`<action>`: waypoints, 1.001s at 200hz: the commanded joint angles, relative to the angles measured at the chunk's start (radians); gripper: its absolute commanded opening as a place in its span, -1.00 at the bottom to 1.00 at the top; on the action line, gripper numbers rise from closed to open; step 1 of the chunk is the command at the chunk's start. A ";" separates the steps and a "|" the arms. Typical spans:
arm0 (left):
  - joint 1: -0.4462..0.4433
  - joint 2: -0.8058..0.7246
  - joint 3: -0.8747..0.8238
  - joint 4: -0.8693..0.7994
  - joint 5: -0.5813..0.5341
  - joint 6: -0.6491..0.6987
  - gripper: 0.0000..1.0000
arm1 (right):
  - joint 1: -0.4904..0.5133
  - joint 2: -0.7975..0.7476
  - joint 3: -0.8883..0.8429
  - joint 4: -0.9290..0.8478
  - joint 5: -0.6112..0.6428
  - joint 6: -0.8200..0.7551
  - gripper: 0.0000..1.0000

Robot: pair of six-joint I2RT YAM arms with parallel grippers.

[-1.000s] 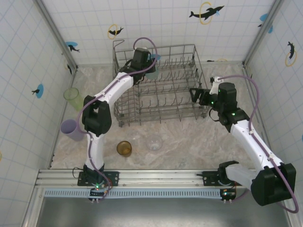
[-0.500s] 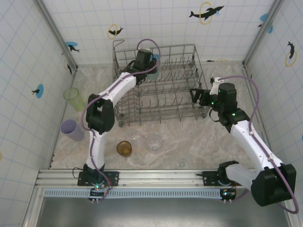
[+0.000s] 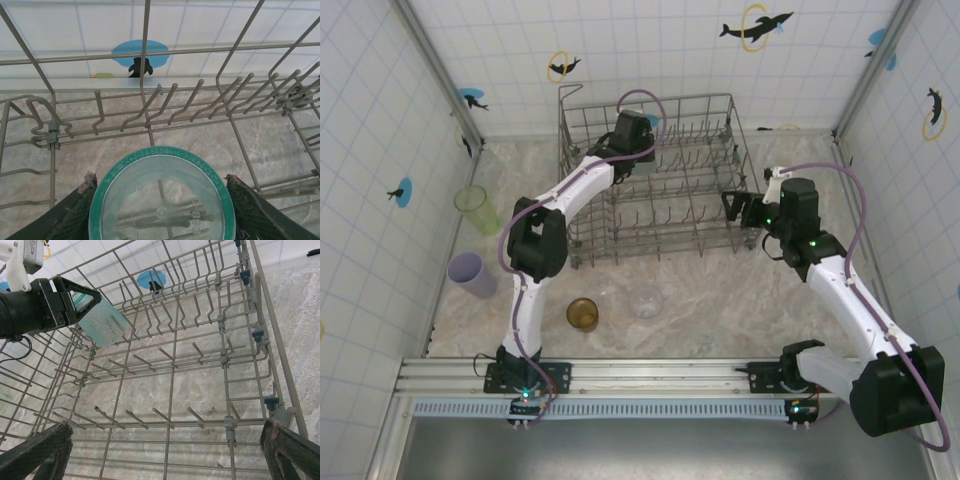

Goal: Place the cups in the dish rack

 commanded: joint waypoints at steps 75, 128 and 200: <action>-0.003 -0.010 -0.013 0.000 0.034 -0.059 0.92 | -0.004 -0.034 -0.009 -0.004 0.006 0.009 1.00; -0.002 -0.118 -0.044 0.000 0.075 -0.115 0.94 | -0.003 -0.046 -0.021 -0.009 0.007 0.007 1.00; -0.002 -0.333 -0.173 -0.004 0.062 -0.141 0.95 | -0.002 -0.051 -0.046 -0.003 0.005 0.008 1.00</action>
